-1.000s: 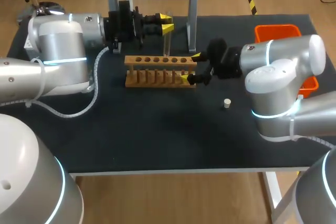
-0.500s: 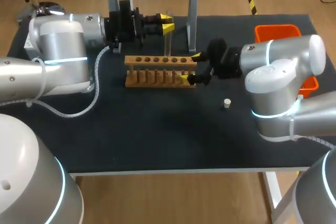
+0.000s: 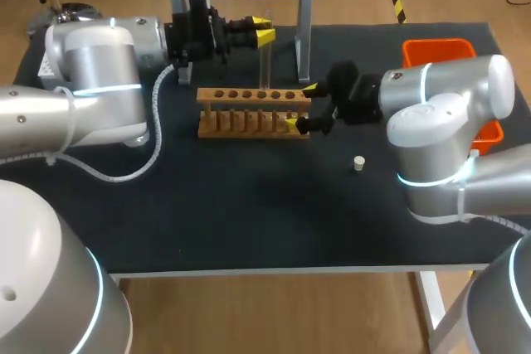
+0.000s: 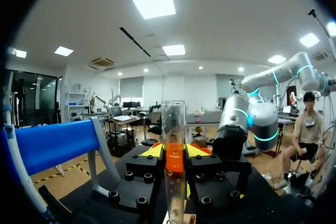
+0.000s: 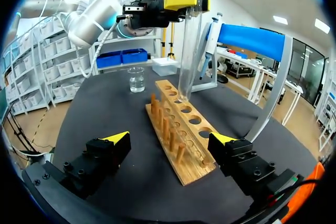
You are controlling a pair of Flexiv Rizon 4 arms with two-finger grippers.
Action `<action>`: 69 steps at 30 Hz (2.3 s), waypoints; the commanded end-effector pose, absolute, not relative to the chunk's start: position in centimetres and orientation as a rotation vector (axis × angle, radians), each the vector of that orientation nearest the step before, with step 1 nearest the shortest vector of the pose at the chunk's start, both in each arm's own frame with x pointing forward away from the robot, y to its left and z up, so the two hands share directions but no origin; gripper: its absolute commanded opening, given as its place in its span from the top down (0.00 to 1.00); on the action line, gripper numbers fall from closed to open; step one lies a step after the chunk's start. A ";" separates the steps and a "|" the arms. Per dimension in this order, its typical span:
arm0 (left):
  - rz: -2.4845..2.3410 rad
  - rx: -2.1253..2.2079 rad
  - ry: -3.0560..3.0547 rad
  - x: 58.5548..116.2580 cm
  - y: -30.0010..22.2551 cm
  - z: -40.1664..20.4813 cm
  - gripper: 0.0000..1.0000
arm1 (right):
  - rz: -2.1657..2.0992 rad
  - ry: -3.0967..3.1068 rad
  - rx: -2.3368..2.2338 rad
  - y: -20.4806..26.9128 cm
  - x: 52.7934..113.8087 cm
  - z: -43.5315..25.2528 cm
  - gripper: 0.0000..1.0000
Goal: Invert the test tube, pick up the pipette, mount the tip to pipette, aspirate from beaker and dispense into the tube, eject the tip, return the pipette, and cap with the stopper.
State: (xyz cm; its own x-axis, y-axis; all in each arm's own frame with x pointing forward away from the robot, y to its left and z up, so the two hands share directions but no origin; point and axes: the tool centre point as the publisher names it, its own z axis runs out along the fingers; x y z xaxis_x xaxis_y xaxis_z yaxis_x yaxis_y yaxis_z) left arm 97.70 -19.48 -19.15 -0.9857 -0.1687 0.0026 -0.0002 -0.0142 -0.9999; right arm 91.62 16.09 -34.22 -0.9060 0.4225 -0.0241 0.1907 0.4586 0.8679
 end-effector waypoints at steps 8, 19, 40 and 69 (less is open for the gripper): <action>-2.134 -0.208 2.118 97.8 -19.8 -20.1 1.00 | 1.426 2.474 0.530 16.1 91.6 -34.2 0.00; -2.131 -0.212 2.108 98.2 -19.9 -20.8 1.00 | 1.426 2.474 0.530 16.1 91.6 -34.2 0.00; -2.117 -0.237 2.092 98.5 -19.3 -22.3 1.00 | 1.426 2.474 0.530 16.1 91.6 -34.2 0.00; -2.121 -0.224 2.066 98.8 -19.1 -22.3 1.00 | 1.426 2.474 0.530 16.1 91.6 -34.2 0.00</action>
State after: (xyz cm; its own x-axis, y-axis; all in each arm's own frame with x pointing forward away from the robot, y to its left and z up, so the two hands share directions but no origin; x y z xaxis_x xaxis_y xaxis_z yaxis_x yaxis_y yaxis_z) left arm 98.67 -18.97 -21.93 -0.9739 -0.2266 -0.0122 0.0167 -0.0178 -0.9997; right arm 91.62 16.10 -34.22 -0.9061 0.4224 -0.0241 0.1907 0.4586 0.8679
